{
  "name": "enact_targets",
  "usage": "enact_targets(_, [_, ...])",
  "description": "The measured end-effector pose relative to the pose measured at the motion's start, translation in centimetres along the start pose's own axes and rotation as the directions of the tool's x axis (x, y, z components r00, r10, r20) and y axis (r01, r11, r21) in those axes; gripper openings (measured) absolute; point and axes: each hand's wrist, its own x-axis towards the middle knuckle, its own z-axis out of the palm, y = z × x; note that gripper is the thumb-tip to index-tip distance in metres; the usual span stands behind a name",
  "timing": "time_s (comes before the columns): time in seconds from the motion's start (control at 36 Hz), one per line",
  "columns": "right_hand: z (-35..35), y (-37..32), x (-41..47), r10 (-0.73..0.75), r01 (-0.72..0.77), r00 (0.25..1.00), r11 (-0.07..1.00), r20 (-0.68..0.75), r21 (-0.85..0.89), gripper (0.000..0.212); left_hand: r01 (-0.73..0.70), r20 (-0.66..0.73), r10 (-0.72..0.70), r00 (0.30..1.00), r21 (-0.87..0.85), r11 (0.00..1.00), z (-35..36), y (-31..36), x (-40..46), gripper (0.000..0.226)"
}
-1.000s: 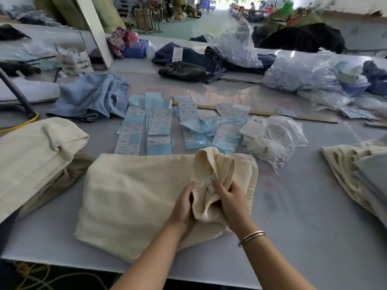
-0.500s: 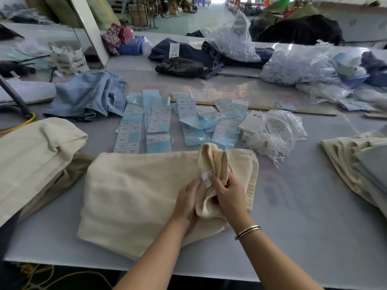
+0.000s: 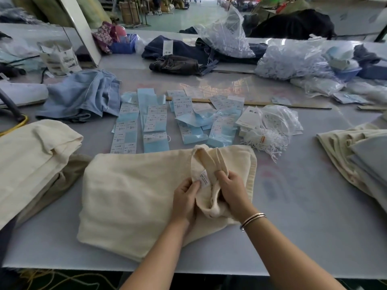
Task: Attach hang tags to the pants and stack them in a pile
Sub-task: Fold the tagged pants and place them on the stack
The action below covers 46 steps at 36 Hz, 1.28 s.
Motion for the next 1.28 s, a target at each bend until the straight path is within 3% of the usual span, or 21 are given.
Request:
enact_targets(0.11, [-0.6,-0.6,0.9,0.166,-0.171,0.985,0.98,0.053,0.103,0.021,0.06,0.141,-0.046,0.989,-0.102,0.993,-0.4,0.4,-0.7,0.019])
enact_targets(0.25, [-2.1,-1.2,2.2,0.372,-0.388,0.921,0.899,0.115,0.202,0.034,0.086,0.212,-0.057,0.976,-0.128,0.988,-0.6,0.7,-1.0,0.023])
enact_targets(0.39, [-3.1,-1.5,2.9,0.449,-0.492,0.87,0.826,0.205,0.275,0.041,0.088,0.247,-0.061,0.967,-0.101,0.991,-0.7,0.6,-1.2,0.023])
enact_targets(0.47, [-3.2,-1.7,3.1,0.462,-0.506,0.862,0.811,0.208,0.294,0.052,0.083,0.263,-0.054,0.963,-0.101,0.991,-0.7,0.6,-1.1,0.023])
enact_targets(0.67, [-3.2,-1.7,3.1,0.461,-0.503,0.864,0.807,0.203,0.309,0.057,0.083,0.275,-0.048,0.96,-0.117,0.99,-0.7,0.6,-1.0,0.023])
enact_targets(0.81, [-4.2,-1.5,2.4,0.397,-0.476,0.878,0.791,0.268,0.386,0.033,0.105,0.394,-0.041,0.918,-0.142,0.984,-0.5,0.6,-0.7,0.026])
enact_targets(0.86, [-6.0,-1.2,2.4,0.341,-0.448,0.89,0.773,0.302,0.45,0.033,0.049,0.454,-0.024,0.891,-0.043,0.998,-0.1,1.0,-0.4,0.044])
enact_targets(0.92, [-8.4,-0.9,2.7,0.279,-0.366,0.93,0.743,0.238,0.559,0.049,-0.138,0.447,0.036,0.894,0.196,0.971,0.7,1.8,0.4,0.04])
enact_targets(0.94, [-9.8,-0.9,2.9,0.253,-0.309,0.951,0.741,0.178,0.597,0.056,-0.263,0.432,0.096,0.897,0.345,0.901,1.2,2.1,1.0,0.035])
enact_targets(1.0, [-12.5,-0.7,3.2,0.231,-0.23,0.971,0.813,0.066,0.535,0.058,-0.454,0.432,0.201,0.879,0.627,0.633,2.0,2.4,2.2,0.039])
enact_targets(1.08, [-15.9,-0.6,3.3,0.316,-0.316,0.948,0.915,0.041,0.251,0.038,-0.489,0.473,0.129,0.871,0.858,0.156,2.6,1.3,4.1,0.049])
enact_targets(1.14, [-17.9,-0.9,3.6,0.411,-0.412,0.911,0.911,0.024,0.028,0.026,-0.448,0.451,0.033,0.892,0.891,-0.076,2.6,0.0,4.5,0.056])
enact_targets(1.22, [-19.5,-2.0,4.6,0.418,-0.423,0.905,0.855,-0.083,-0.3,0.022,-0.454,0.472,0.036,0.881,0.865,-0.214,2.4,-1.5,4.1,0.066])
enact_targets(1.28, [-19.7,-3.0,5.9,0.291,-0.341,0.94,0.827,-0.177,-0.447,0.021,-0.481,0.502,0.033,0.864,0.844,-0.236,2.3,-1.7,3.8,0.073])
